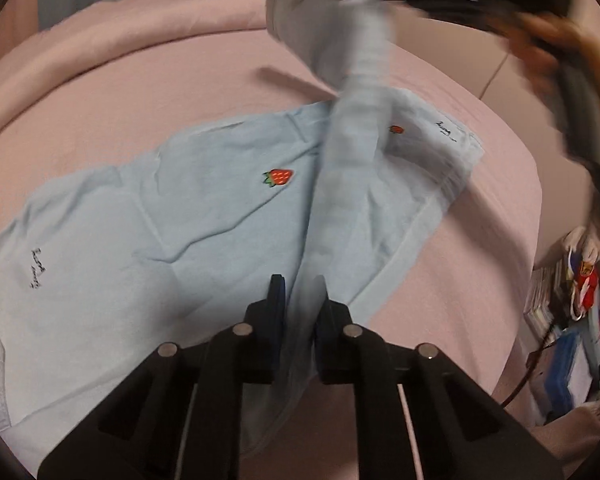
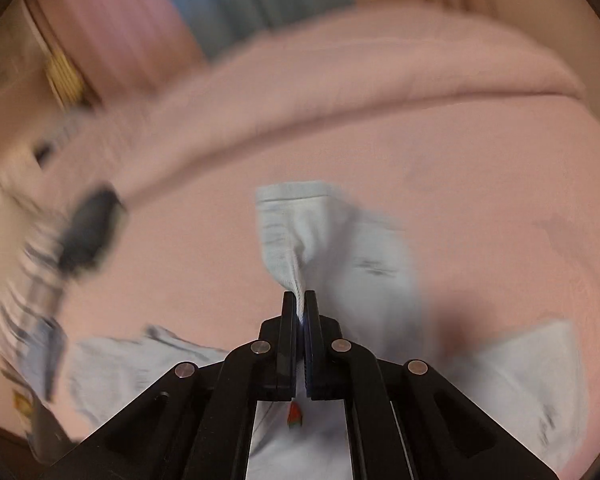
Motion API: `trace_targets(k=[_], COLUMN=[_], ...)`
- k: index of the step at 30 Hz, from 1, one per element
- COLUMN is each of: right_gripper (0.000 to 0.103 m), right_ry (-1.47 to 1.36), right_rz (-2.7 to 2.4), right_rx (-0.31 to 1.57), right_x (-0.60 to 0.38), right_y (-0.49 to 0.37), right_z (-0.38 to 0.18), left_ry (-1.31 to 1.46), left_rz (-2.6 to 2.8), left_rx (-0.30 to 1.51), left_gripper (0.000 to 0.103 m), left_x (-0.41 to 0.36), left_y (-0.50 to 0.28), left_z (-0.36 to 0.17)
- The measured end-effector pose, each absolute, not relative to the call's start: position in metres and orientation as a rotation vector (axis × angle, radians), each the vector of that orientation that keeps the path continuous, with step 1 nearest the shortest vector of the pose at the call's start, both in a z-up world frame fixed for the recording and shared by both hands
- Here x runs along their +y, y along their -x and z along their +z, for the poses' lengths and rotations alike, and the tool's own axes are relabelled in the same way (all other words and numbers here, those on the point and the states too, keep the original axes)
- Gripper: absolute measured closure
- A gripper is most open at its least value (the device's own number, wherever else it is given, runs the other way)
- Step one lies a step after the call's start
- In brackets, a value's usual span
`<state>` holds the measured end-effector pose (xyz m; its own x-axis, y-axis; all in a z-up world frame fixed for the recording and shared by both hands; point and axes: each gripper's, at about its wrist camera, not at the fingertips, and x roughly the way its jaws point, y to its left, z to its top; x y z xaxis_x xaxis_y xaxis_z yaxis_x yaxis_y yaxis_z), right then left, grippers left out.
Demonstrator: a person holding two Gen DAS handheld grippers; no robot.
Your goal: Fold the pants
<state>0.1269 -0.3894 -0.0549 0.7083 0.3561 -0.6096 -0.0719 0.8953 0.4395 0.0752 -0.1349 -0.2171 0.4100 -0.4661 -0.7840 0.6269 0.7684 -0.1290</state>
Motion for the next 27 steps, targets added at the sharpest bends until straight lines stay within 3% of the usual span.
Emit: trace_targets(k=[4, 9, 11, 15, 17, 19, 20, 27], right_gripper=[0.1, 0.099, 0.092, 0.066, 0.068, 0.084, 0.097, 0.098], right_ry=[-0.577, -0.835, -0.951, -1.035, -1.046, -0.98, -0.917, -0.772], right_rz=[0.138, 0.053, 0.065, 0.051, 0.014, 0.002, 0.026, 0.11], right_rx=[0.665, 0.776, 0.747, 0.656, 0.682, 0.706, 0.695, 0.463], right_x=[-0.46, -0.515, -0.518, -0.516, -0.521, -0.515, -0.513, -0.495], right_y=[-0.054, -0.018, -0.014, -0.022, -0.034, -0.046, -0.053, -0.051], right_z=[-0.085, -0.18, -0.194, -0.19, -0.192, -0.182, -0.169, -0.121], left_ry=[-0.279, -0.308, -0.311, -0.31, -0.295, -0.288, -0.289, -0.284], left_rz=[-0.691, -0.672, -0.664, -0.65, -0.644, -0.638, -0.635, -0.607], left_rx=[0.905, 0.927, 0.937, 0.944, 0.954, 0.958, 0.957, 0.932], left_gripper=[0.091, 0.09, 0.09, 0.089, 0.089, 0.089, 0.088, 0.088], left_x=[-0.151, -0.142, -0.135, -0.133, -0.134, -0.135, -0.138, -0.136], left_y=[-0.066, -0.068, -0.071, -0.07, -0.071, -0.072, -0.08, -0.071], left_z=[-0.223, -0.223, -0.219, -0.218, -0.217, -0.216, -0.217, -0.219])
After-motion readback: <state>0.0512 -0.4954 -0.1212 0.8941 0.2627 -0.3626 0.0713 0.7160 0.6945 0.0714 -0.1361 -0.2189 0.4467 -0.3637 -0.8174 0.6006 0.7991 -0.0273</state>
